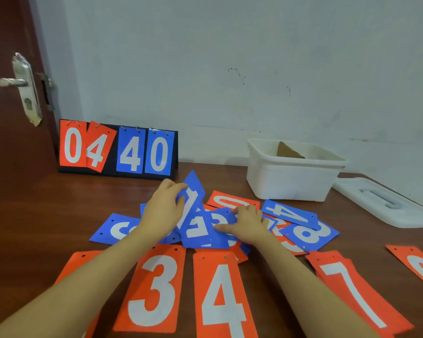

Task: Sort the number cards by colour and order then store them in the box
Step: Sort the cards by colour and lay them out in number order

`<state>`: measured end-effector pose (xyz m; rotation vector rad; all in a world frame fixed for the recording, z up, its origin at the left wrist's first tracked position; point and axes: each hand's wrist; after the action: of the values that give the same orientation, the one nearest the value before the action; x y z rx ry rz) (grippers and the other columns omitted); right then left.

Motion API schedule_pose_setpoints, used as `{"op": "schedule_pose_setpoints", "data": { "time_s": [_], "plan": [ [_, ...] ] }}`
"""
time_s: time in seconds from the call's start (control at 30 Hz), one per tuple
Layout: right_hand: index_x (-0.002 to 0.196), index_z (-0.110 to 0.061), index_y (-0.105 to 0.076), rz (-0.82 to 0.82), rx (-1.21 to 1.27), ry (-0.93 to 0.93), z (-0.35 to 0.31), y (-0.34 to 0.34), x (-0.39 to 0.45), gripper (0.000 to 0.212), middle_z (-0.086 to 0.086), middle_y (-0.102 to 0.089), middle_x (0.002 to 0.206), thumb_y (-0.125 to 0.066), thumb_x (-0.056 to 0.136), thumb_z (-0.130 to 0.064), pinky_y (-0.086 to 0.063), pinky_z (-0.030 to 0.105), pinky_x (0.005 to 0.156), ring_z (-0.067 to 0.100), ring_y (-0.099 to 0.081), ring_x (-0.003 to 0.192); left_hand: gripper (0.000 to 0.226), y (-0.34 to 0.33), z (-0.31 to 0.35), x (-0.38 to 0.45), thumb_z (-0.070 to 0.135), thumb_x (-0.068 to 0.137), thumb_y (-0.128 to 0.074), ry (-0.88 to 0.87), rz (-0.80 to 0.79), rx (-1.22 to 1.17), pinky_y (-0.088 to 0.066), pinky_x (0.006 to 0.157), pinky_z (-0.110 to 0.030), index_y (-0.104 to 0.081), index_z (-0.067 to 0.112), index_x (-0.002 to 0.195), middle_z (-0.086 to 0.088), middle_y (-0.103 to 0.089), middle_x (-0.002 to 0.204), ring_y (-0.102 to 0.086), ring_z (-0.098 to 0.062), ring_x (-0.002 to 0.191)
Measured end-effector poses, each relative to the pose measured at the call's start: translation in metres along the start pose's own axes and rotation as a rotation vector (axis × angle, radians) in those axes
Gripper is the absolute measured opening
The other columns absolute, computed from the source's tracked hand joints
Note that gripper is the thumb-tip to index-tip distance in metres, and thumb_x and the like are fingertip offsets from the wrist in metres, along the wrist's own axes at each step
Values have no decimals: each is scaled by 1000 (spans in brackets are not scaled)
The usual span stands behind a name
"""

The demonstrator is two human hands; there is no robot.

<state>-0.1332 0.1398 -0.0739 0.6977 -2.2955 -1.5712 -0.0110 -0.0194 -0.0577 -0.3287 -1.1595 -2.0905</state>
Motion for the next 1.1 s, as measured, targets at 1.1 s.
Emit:
{"op": "schedule_pose_setpoints", "data": {
  "time_s": [1.1],
  "plan": [
    [118, -16, -46, 98, 1156, 317, -215, -46, -50, 41, 4, -67, 91, -68, 84, -11, -53, 22, 57, 13, -68, 78, 40, 139, -73, -61, 15, 88, -61, 140, 362, -270, -51, 83, -23, -54, 11, 128, 8, -53, 108, -53, -3, 100]
  ]
}}
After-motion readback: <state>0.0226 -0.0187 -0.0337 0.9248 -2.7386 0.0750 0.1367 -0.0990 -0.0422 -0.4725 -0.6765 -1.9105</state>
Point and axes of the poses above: each hand's wrist, its own x-axis towards the middle knuckle, its own y-axis out of the back of the hand, z = x × y
